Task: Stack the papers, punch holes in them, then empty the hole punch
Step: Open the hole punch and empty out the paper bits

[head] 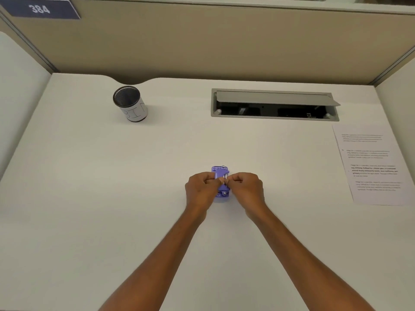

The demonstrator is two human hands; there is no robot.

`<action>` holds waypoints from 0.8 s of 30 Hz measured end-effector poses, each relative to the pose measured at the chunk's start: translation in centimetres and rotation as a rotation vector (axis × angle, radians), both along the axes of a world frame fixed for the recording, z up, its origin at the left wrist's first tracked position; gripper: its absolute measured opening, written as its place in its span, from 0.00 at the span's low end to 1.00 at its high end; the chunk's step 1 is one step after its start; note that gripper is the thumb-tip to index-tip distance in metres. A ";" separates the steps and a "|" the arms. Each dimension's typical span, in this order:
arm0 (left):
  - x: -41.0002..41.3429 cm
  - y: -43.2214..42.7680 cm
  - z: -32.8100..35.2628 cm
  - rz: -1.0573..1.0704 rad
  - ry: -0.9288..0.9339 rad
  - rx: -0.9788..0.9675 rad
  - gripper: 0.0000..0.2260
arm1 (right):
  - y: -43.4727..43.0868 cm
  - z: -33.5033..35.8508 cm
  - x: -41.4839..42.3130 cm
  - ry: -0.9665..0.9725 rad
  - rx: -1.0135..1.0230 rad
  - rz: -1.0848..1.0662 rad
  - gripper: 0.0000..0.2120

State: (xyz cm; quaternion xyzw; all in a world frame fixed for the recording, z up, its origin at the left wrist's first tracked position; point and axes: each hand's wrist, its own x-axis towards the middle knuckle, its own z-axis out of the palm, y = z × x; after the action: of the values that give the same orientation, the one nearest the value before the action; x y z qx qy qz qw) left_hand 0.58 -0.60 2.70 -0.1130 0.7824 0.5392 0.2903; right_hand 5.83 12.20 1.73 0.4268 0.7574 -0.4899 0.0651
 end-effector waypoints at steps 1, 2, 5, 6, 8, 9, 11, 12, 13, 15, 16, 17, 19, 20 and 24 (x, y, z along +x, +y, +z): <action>-0.4 -1.0 0.4 0.009 0.010 0.000 0.03 | -0.8 0.2 -0.5 0.017 -0.022 0.005 0.07; -0.8 -2.0 0.7 0.019 0.020 -0.001 0.03 | -1.6 0.5 -1.1 0.035 -0.046 0.012 0.07; -2.1 -5.3 1.6 0.051 0.044 -0.002 0.04 | -4.5 1.3 -2.9 0.087 -0.107 0.030 0.06; -2.6 -6.4 1.8 0.065 0.054 -0.004 0.05 | -5.6 1.5 -3.5 0.103 -0.124 0.042 0.06; -3.7 -8.8 2.3 0.102 0.078 -0.008 0.07 | -7.8 1.7 -4.9 0.126 -0.159 0.066 0.07; -4.3 -10.0 2.5 0.120 0.087 -0.005 0.07 | -8.9 1.8 -5.6 0.134 -0.179 0.075 0.08; -5.6 -12.4 2.8 0.148 0.097 -0.001 0.10 | -11.2 2.1 -6.9 0.151 -0.207 0.094 0.10; -6.2 -13.6 2.9 0.161 0.093 0.002 0.11 | -12.3 2.3 -7.5 0.158 -0.214 0.108 0.10; -6.7 -14.5 2.9 0.169 0.087 0.006 0.11 | -13.2 2.4 -8.0 0.160 -0.215 0.118 0.10; -7.9 -17.0 2.7 0.199 0.074 0.015 0.10 | -15.4 2.5 -9.3 0.152 -0.218 0.140 0.10; -8.4 -17.6 2.5 0.204 0.069 0.014 0.10 | -16.1 2.5 -9.8 0.144 -0.217 0.142 0.10; -8.9 -18.3 2.3 0.208 0.064 0.008 0.10 | -16.8 2.5 -10.3 0.137 -0.214 0.147 0.10; -10.2 -20.3 2.0 0.215 0.053 -0.005 0.09 | -18.9 2.2 -11.6 0.119 -0.206 0.164 0.10; -10.8 -21.0 1.7 0.210 0.048 -0.008 0.09 | -19.7 2.0 -12.1 0.111 -0.198 0.167 0.11; -12.9 -22.9 0.8 0.192 0.043 -0.018 0.08 | -21.9 0.9 -14.2 0.072 -0.172 0.162 0.11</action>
State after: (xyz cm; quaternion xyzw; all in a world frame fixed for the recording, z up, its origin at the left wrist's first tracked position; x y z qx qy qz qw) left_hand -12.36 -23.55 3.46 -0.1782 0.7788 0.5600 0.2193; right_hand -8.33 -9.70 2.65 0.3391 0.7463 -0.5614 0.1136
